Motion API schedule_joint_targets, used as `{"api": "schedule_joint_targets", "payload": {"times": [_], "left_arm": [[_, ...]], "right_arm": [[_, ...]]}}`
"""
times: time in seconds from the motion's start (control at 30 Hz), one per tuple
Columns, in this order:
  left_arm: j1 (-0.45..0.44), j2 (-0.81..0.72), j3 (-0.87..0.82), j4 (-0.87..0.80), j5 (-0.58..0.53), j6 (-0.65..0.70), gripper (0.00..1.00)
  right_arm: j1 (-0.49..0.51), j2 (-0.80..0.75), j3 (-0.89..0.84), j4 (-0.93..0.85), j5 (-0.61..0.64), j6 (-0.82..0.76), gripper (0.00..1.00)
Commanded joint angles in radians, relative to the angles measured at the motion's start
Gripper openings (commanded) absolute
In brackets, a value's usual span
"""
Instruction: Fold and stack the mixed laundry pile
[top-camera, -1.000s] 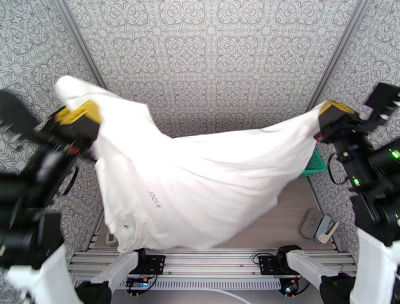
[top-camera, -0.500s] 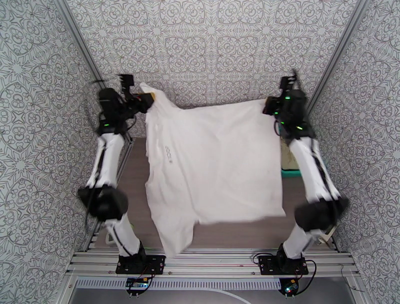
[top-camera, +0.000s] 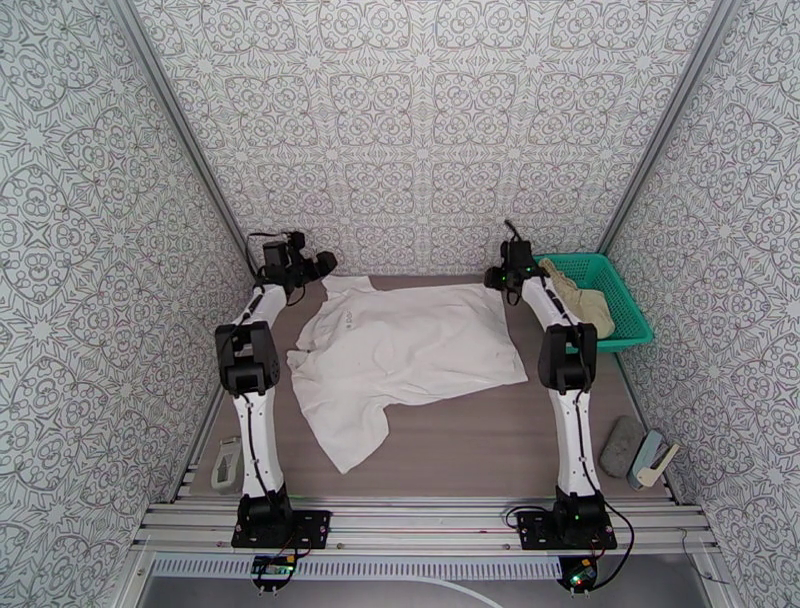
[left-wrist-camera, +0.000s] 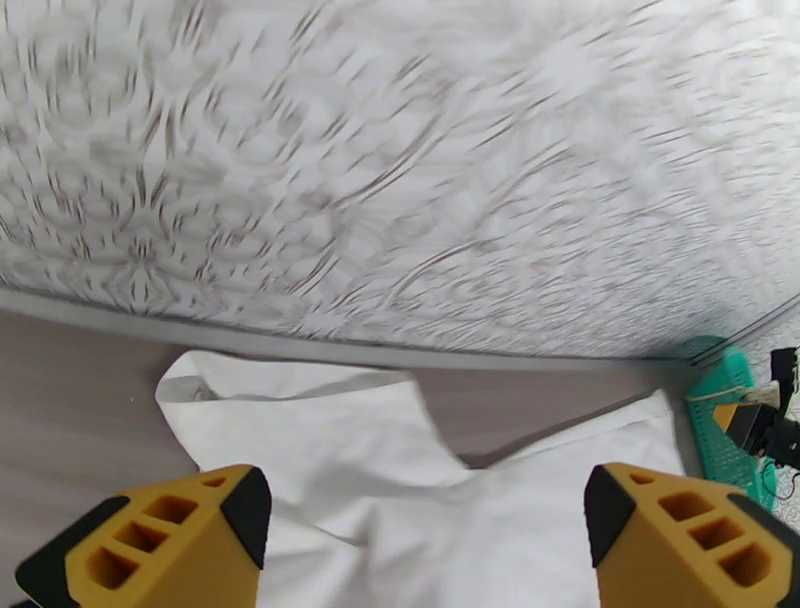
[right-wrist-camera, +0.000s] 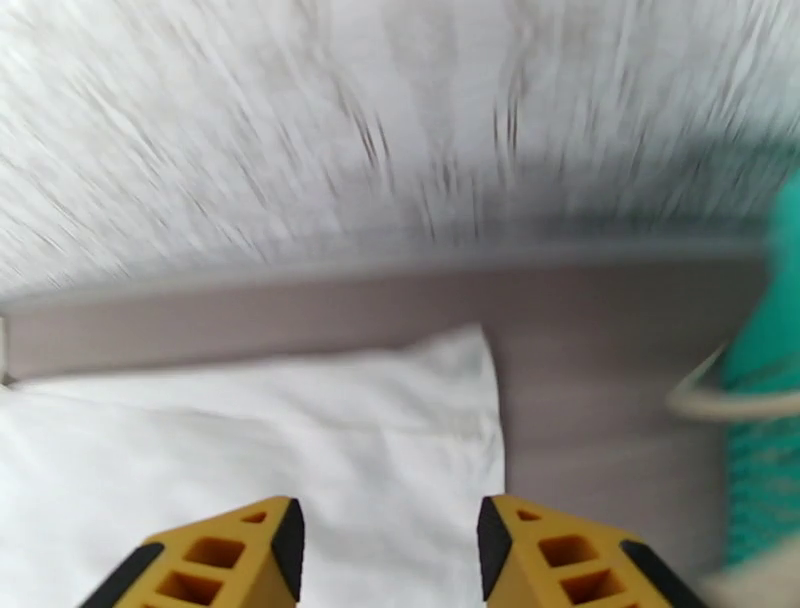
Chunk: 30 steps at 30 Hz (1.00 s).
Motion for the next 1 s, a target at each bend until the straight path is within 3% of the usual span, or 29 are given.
{"api": "schedule_joint_targets", "payload": {"times": [0.0, 0.23, 0.43, 0.57, 0.7, 0.87, 0.97], "left_arm": [[0.019, -0.059, -0.068, 0.036, 0.005, 0.009, 0.87], [0.017, -0.222, -0.242, 0.025, -0.028, 0.048, 0.83], [0.005, -0.476, -0.523, -0.044, -0.151, 0.108, 0.84], [-0.036, -0.668, -0.662, -0.224, -0.288, 0.141, 0.84], [-0.078, -0.880, -0.834, -0.415, -0.434, 0.086, 0.84], [-0.122, -1.109, -1.074, -0.578, -0.507, -0.035, 0.86], [-0.149, -1.212, -1.218, -0.640, -0.516, -0.129, 0.86]], "right_arm": [[-0.002, -0.087, -0.047, 0.038, -0.003, -0.001, 0.52], [0.001, -0.213, -0.173, 0.034, -0.028, 0.016, 0.55], [0.001, -0.463, -0.508, 0.030, -0.018, 0.048, 0.56], [0.001, -0.668, -0.770, -0.023, -0.022, 0.099, 0.56], [-0.004, -0.869, -1.006, -0.118, 0.050, 0.150, 0.57], [-0.040, -1.026, -1.220, -0.234, -0.015, 0.195, 0.58], [-0.074, -1.079, -1.346, -0.205, -0.098, 0.235, 0.57]]}}
